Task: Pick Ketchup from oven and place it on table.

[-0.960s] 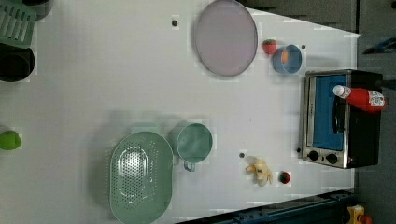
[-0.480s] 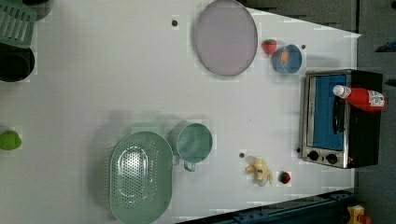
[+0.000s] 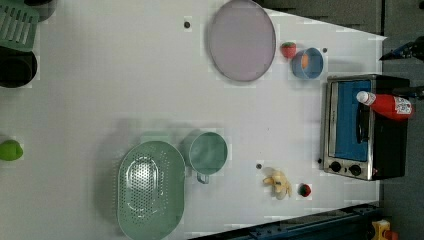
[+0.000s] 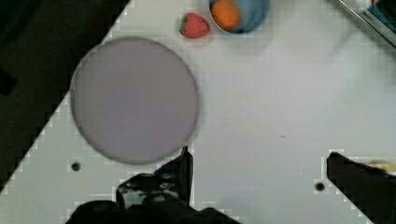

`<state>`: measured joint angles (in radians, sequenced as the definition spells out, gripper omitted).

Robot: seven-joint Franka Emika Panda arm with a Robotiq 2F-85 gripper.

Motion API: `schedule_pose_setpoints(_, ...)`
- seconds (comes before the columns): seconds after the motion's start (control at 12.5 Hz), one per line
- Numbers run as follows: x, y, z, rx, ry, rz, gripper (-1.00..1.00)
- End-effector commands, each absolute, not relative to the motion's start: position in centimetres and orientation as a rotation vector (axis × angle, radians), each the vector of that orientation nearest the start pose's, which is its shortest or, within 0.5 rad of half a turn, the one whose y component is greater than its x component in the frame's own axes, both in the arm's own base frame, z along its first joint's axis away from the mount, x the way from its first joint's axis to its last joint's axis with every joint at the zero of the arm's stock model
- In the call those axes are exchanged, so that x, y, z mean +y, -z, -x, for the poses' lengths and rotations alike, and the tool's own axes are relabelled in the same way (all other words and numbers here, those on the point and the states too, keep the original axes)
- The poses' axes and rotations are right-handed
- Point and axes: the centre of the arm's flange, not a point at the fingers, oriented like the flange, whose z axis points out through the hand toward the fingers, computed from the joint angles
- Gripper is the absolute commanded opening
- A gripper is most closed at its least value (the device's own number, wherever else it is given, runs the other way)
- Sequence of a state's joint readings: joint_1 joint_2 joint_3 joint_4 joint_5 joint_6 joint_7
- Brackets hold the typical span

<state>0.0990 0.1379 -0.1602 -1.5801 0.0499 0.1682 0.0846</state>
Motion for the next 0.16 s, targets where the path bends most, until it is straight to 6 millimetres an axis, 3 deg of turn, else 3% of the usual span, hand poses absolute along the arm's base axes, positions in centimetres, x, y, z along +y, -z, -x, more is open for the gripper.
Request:
schedule_pose_setpoints(0.08, -3.27, -56.99, -60.15, 1.442, 0.044, 2.768, 1.0)
schedule_pose_setpoints(0.16, -3.26, -56.99, -60.15, 1.442, 0.044, 2.768, 1.0)
